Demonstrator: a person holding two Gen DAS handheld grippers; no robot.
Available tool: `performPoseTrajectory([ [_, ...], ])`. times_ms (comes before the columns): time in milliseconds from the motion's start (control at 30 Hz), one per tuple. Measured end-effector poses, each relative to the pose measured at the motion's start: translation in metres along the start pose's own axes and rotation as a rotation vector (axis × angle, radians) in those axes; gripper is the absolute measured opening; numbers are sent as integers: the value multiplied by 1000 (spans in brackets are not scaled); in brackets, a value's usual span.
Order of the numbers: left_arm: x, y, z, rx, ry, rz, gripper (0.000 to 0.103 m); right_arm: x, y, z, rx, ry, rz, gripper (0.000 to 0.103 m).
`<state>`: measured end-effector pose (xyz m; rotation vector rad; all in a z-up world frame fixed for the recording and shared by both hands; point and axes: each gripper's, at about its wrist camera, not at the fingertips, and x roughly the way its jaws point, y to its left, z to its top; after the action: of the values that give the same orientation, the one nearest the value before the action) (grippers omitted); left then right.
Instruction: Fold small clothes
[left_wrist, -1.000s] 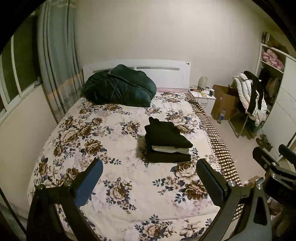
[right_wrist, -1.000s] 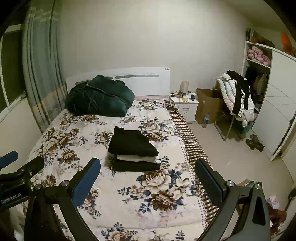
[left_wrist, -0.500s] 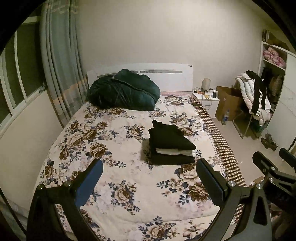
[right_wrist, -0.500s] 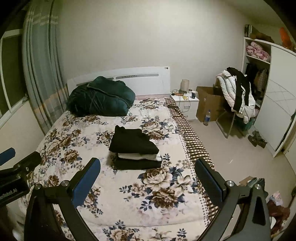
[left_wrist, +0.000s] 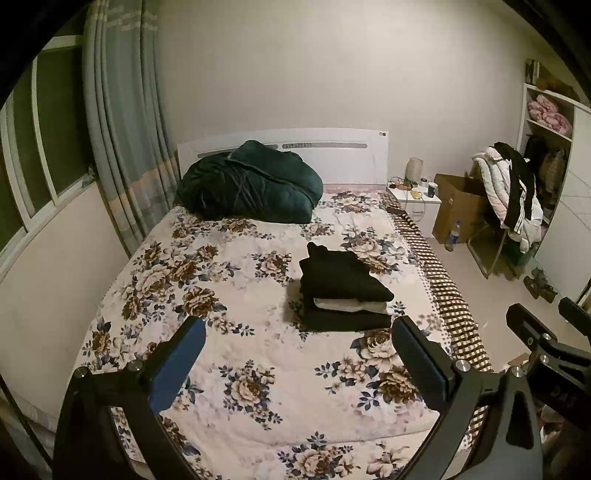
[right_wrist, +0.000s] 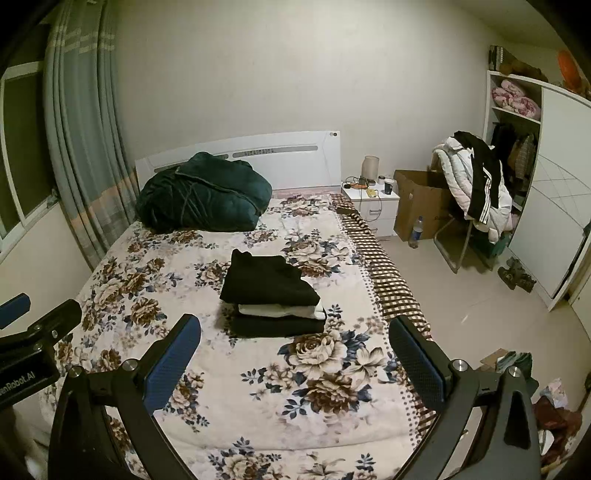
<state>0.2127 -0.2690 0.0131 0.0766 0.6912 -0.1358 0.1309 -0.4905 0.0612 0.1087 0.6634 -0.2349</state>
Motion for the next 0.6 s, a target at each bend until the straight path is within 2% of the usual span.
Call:
performPoseTrajectory([
  [600,0,0,0,4,-4,3,103,0,11,0,4,3,8,103],
])
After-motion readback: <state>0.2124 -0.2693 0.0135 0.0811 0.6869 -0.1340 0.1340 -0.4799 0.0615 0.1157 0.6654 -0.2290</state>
